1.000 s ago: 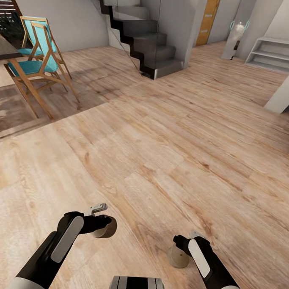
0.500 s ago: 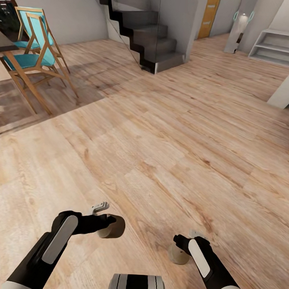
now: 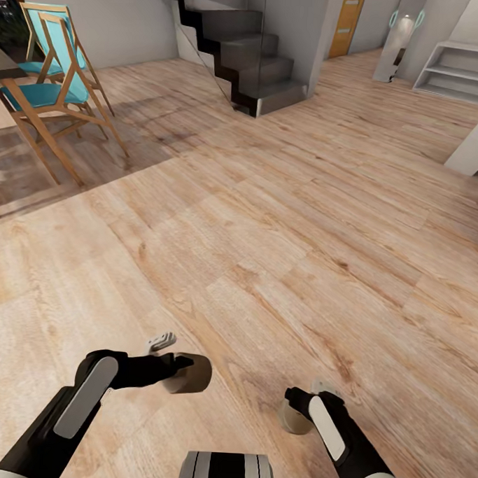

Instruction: Place each of the two pumpkins and all three candles from the living room inside a cabinet in the living room (use any cabinet), then make sure every cabinet is closed, and position the cauldron so it is next to a table in the living room.

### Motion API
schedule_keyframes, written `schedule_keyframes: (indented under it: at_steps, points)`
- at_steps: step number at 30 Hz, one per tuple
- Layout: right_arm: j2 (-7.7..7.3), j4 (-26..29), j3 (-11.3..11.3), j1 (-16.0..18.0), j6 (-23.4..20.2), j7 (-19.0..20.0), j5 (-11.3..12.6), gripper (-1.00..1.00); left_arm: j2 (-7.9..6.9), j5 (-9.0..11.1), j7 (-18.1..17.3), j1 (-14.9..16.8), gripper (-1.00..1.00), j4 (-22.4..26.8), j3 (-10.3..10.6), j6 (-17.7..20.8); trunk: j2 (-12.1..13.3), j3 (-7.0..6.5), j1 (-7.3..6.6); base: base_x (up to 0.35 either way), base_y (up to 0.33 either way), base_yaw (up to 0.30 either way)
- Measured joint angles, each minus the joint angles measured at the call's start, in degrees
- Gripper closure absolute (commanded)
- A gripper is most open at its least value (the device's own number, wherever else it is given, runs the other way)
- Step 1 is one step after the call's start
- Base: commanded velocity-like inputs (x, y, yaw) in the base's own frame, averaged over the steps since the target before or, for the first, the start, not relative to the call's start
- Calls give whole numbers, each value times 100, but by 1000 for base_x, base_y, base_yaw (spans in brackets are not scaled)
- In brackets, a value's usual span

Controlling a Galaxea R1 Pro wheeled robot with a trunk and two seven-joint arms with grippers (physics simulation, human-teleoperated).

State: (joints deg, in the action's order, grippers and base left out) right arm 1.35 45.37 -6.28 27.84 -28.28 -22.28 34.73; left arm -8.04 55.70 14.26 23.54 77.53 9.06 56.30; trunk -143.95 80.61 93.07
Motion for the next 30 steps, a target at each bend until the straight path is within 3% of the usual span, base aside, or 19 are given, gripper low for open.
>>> schedule_keyframes:
  at_steps: [5,10,21,25,30]
  points:
    - [0,-2,-36,0,12,-1,0,-100,-86,191,-1,-2,100,25,12,-1,-1,22,3,0,0,0]
    - [0,-2,-47,0,14,-1,-5,-100,-95,204,0,-2,100,28,16,0,-8,132,16,0,0,0]
    - [0,-143,-39,0,27,-1,-12,-100,-97,212,-1,-2,100,28,16,-1,-8,133,16,0,0,0]
    - [2,-172,-49,3,186,3,63,-100,-96,210,-1,-2,100,28,16,-1,-14,221,25,0,0,0]
    - [3,-185,-58,3,239,12,107,-100,-96,212,-1,-1,100,28,16,-1,-14,221,24,0,0,0]
